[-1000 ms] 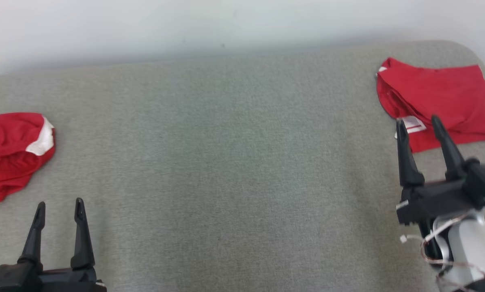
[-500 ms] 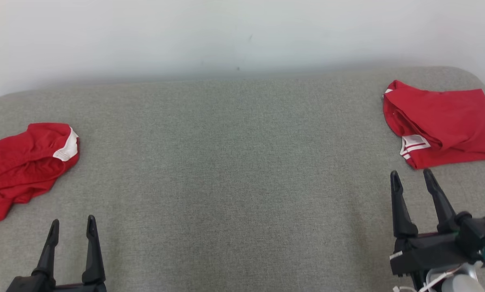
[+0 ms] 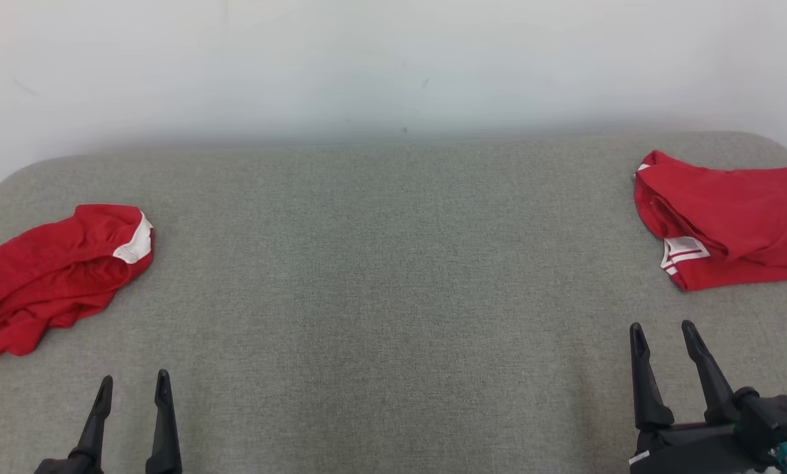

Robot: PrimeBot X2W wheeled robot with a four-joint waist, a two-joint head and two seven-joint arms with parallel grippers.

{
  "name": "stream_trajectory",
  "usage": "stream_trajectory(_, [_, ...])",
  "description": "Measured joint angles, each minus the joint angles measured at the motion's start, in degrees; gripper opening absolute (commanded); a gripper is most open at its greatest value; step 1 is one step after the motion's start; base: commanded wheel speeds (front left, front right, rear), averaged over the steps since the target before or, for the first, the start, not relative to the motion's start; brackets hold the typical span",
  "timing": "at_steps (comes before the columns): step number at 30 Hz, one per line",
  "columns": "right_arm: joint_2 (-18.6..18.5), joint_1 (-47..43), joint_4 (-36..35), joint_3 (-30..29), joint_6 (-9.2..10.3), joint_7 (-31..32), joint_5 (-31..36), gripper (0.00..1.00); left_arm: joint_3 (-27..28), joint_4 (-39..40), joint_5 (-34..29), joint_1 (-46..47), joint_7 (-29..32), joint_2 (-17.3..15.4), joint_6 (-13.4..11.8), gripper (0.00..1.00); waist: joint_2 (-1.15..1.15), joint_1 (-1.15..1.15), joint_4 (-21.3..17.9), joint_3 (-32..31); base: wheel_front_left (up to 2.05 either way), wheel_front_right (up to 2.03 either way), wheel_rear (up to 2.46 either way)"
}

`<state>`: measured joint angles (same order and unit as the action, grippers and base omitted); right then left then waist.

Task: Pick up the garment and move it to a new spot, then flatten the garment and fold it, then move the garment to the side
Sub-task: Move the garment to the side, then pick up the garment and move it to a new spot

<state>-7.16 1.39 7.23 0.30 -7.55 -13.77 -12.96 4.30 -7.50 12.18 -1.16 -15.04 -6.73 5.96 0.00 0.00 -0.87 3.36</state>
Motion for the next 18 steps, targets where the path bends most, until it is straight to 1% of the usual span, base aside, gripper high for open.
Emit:
stream_trajectory(7, [0.9,-2.0,0.2,-0.2,0.00,0.1,0.0,1.00,-0.3,-0.9,0.0,0.0,0.0,0.0,0.1,1.00,0.00,0.00,0.6,-0.9,0.00,0.00,0.00])
stream_trajectory(18, [1.3,-2.3,1.5,0.0,0.00,-0.4,-0.1,1.00,-1.0,-2.4,0.1,0.3,0.0,0.0,0.6,1.00,0.01,0.01,1.1,-1.5,0.00,0.00,0.00])
